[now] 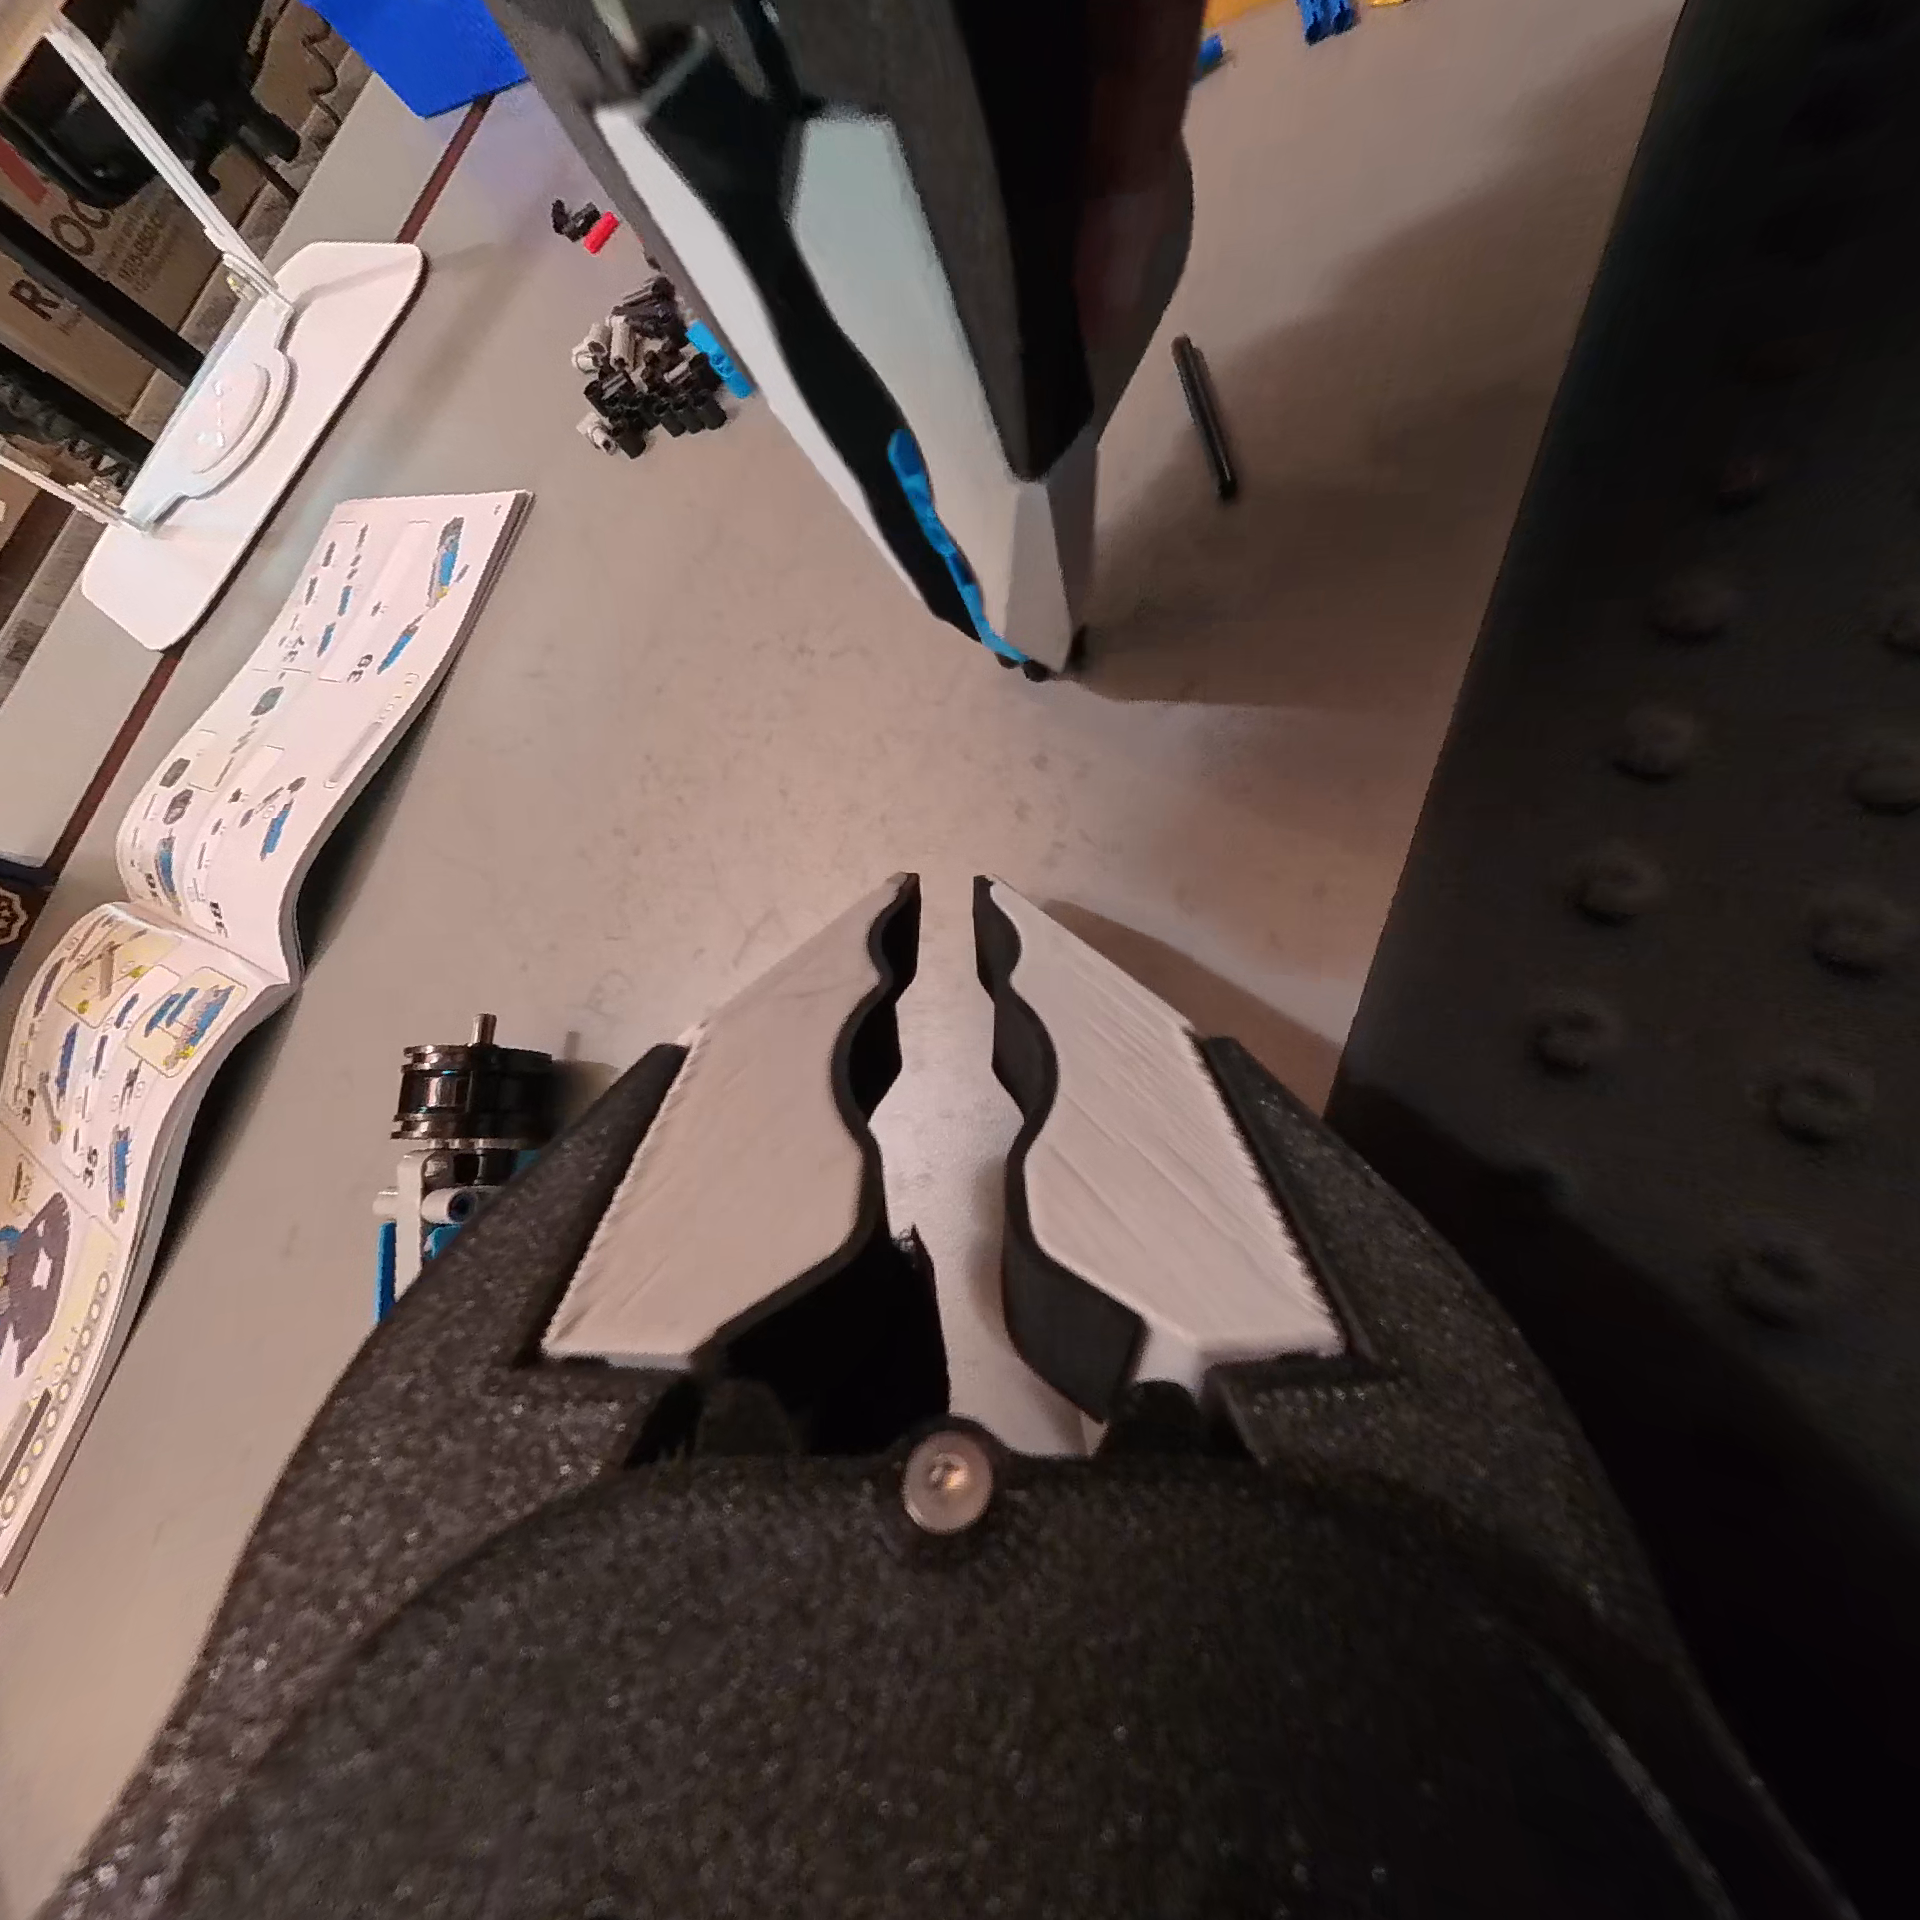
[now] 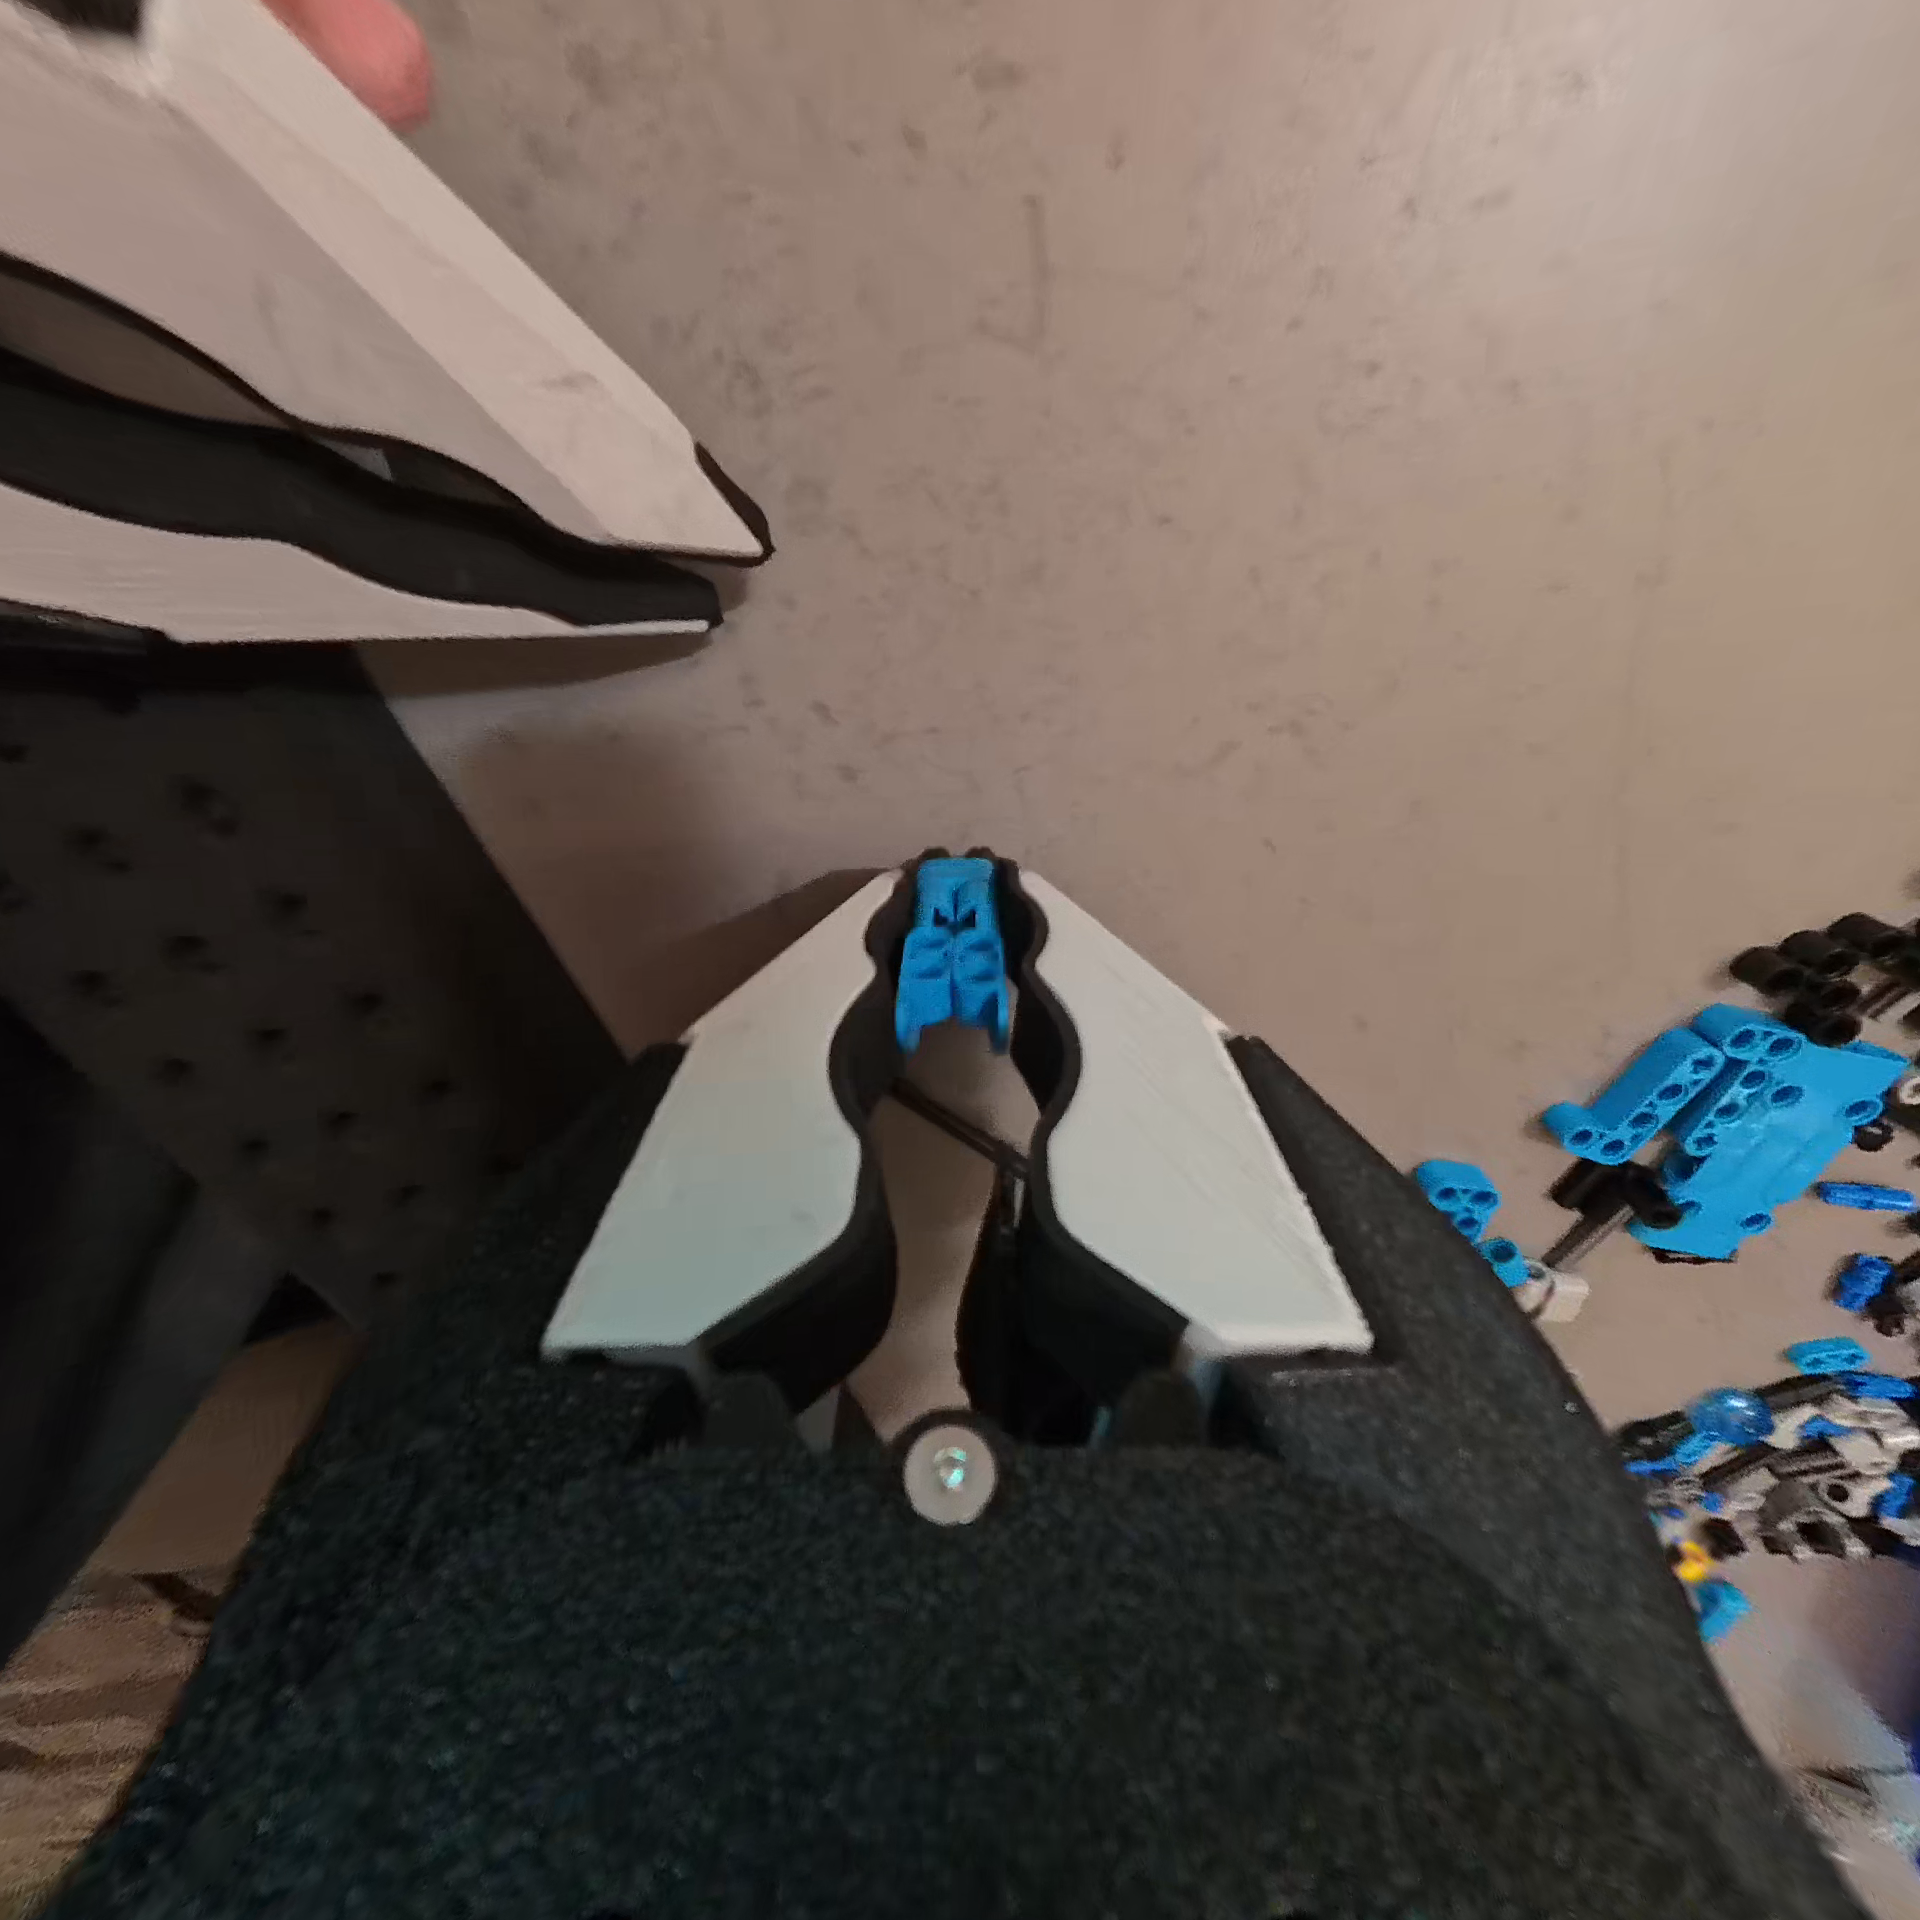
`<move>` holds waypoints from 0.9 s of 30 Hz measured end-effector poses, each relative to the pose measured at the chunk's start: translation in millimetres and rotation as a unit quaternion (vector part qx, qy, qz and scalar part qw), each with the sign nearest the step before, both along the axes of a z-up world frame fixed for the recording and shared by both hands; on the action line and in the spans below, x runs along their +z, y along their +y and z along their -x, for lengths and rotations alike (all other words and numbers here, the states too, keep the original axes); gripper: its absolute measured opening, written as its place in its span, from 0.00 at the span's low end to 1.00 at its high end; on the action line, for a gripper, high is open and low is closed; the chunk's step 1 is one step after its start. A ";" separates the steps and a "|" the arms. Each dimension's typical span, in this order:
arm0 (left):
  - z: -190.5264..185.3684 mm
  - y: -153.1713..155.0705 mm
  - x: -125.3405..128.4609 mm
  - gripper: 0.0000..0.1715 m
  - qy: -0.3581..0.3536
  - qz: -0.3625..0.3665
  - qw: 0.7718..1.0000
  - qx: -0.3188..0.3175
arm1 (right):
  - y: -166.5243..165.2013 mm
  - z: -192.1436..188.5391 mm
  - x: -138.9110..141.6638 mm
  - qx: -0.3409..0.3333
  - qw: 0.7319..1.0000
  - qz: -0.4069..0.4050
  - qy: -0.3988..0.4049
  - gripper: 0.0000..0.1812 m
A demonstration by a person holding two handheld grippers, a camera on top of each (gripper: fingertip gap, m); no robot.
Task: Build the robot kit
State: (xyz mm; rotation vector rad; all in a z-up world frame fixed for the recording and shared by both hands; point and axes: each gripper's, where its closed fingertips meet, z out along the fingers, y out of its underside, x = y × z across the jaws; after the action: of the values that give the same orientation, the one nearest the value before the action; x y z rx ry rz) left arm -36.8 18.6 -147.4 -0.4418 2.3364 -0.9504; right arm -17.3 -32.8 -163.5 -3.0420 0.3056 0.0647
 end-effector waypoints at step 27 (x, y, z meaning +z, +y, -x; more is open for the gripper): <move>-9.8 4.9 49.1 0.09 -0.093 0.091 0.991 0.038 | 51.4 18.3 62.8 -0.031 0.948 -0.315 0.043 0.08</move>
State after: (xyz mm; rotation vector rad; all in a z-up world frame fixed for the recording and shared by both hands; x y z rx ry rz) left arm -27.0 23.5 -98.3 -0.4900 2.0598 -1.1235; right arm -35.6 18.6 -100.6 -2.3966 0.3120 0.2401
